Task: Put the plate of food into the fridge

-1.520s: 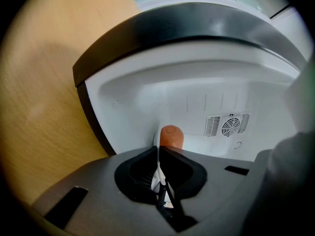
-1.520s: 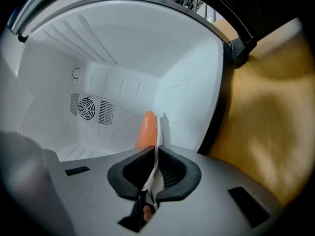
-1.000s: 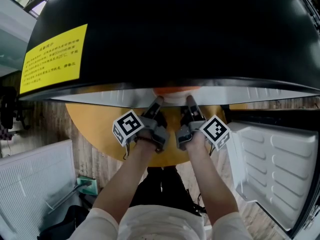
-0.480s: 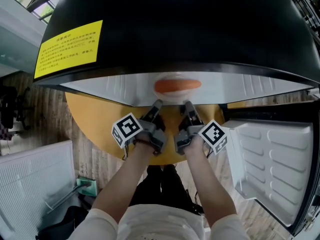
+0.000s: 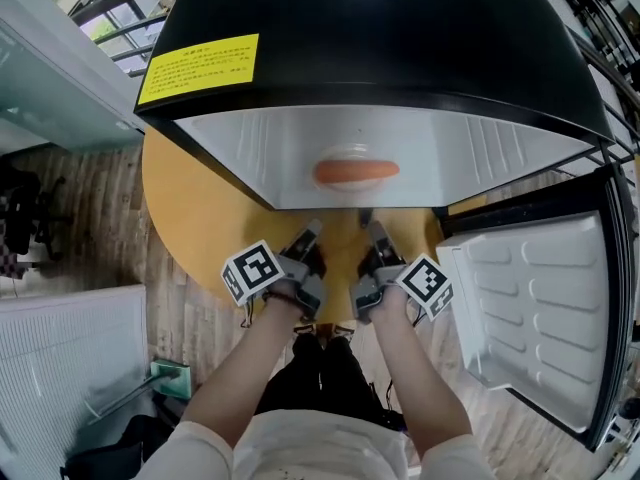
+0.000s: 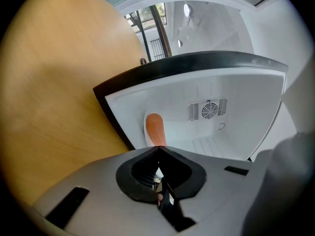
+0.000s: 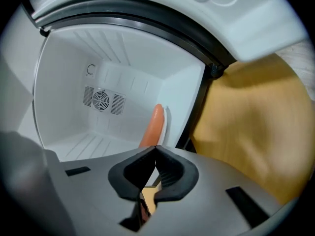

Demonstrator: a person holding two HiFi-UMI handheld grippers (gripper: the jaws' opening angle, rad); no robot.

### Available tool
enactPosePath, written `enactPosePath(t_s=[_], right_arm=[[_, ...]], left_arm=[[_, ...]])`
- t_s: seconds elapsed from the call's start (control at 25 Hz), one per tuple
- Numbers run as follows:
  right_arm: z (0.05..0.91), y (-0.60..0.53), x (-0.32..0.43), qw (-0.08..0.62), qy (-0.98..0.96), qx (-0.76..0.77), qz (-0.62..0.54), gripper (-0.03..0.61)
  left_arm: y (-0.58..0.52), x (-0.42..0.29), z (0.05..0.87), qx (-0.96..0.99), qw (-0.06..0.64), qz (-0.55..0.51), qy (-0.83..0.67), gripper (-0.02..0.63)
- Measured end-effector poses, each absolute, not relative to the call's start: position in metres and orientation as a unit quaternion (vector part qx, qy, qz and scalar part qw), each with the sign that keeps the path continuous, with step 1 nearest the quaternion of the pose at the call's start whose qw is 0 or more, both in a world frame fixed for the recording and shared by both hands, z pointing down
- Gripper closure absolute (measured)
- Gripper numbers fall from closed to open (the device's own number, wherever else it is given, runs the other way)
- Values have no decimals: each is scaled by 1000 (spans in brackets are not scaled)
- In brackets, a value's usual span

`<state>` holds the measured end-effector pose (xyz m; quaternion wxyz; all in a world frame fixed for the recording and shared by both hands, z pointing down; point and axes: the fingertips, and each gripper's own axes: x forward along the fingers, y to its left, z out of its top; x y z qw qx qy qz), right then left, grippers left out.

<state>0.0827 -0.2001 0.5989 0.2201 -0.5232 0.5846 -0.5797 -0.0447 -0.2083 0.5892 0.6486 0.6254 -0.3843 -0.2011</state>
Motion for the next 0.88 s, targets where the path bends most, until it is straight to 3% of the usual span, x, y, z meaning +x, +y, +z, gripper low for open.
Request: enactPosePath(t_s=[0.44,0.88], right_arm=[[550,-136,59,117,673,-508,-525,552],[484,-62,50,0,755,-509,-414,552]], left_arm=[[-147,-43,535,720,566,-112,-385,591],[-64,-48,468,832,386,45,-395,591]])
